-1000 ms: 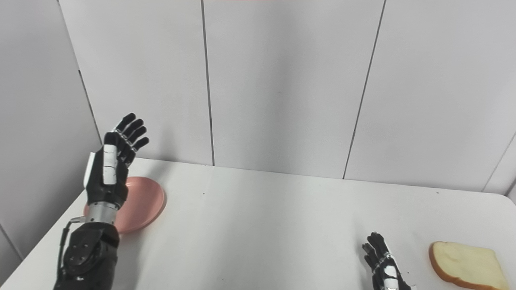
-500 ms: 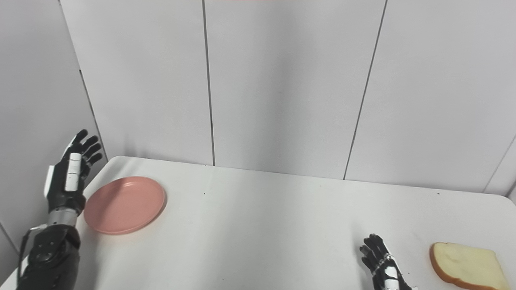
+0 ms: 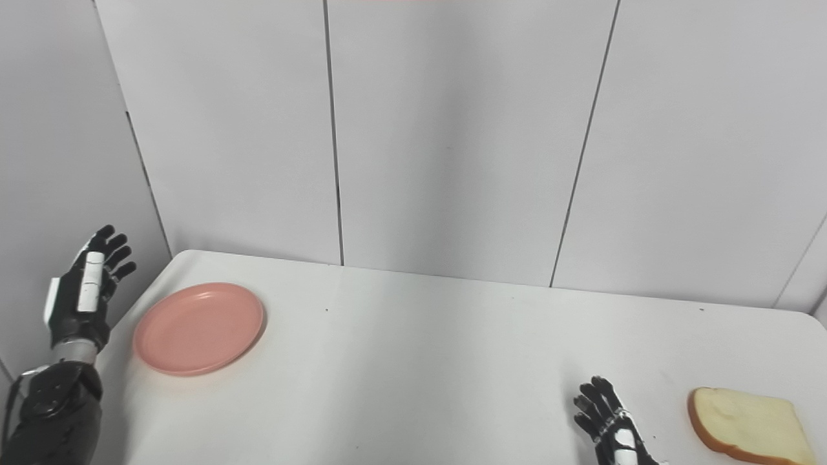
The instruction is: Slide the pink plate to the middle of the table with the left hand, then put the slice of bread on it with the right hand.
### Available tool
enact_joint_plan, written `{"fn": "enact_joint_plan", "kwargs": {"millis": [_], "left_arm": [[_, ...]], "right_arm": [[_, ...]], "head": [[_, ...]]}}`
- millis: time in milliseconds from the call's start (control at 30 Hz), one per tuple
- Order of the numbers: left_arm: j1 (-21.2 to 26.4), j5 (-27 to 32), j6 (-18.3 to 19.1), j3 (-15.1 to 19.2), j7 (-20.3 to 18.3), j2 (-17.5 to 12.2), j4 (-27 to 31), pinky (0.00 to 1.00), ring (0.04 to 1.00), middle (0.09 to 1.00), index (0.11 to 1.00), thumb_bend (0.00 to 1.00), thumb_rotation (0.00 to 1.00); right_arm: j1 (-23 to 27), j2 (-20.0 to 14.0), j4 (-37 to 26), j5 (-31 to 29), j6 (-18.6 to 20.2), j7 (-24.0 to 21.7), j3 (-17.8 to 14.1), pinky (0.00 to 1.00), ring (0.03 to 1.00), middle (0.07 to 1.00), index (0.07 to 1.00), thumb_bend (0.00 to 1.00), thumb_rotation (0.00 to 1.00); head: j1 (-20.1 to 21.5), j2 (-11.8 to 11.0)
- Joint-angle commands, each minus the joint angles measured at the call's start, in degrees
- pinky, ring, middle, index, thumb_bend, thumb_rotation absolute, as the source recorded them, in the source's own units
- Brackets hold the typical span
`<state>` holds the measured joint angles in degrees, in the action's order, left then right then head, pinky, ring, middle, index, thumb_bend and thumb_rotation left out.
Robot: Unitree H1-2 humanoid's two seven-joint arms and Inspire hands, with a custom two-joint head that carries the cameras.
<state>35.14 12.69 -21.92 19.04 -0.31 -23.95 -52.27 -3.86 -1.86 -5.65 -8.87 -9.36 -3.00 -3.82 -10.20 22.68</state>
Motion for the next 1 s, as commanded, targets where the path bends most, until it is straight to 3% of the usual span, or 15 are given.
{"fn": "enact_joint_plan", "kwargs": {"millis": [0, 233, 433, 767, 967], "left_arm": [[3.1, -0.8, -2.9, -0.4, 0.5, -2.5, 0.1, 0.8, 0.858, 0.856, 0.841, 0.99, 0.84], [2.3, -0.8, -2.9, -1.0, -0.1, -1.6, -1.3, 0.83, 0.859, 0.857, 0.855, 0.95, 0.85], [2.1, -2.0, -1.5, -3.2, 0.2, -0.4, -2.7, 0.8, 0.857, 0.861, 0.866, 0.98, 0.84], [3.0, 0.9, 1.4, -2.0, -0.6, 3.4, -4.8, 0.75, 0.855, 0.853, 0.849, 0.96, 0.82], [3.6, 3.9, 4.2, -1.8, -3.5, 5.3, -4.4, 0.82, 0.882, 0.868, 0.852, 0.9, 0.79]], "right_arm": [[-6.3, 1.7, 4.7, -0.1, -0.2, 0.2, 0.5, 0.85, 0.848, 0.856, 0.864, 0.66, 1.0], [-6.5, 1.8, 4.4, -0.3, -0.1, 0.1, 0.5, 0.83, 0.838, 0.841, 0.859, 0.67, 1.0], [-6.9, 2.1, 3.7, 0.1, 0.1, 0.3, 0.7, 0.81, 0.823, 0.824, 0.852, 0.68, 1.0], [-7.2, 1.9, 3.2, 1.5, -0.8, 0.3, 1.2, 0.79, 0.806, 0.807, 0.853, 0.69, 1.0], [-7.2, 2.1, 3.3, 1.7, -1.2, 0.3, 1.2, 0.78, 0.791, 0.788, 0.848, 0.7, 1.0]], "head": [[0.1, 0.1], [0.4, 0.5], [1.1, 0.9], [1.8, 1.6], [1.9, 1.6]]}}
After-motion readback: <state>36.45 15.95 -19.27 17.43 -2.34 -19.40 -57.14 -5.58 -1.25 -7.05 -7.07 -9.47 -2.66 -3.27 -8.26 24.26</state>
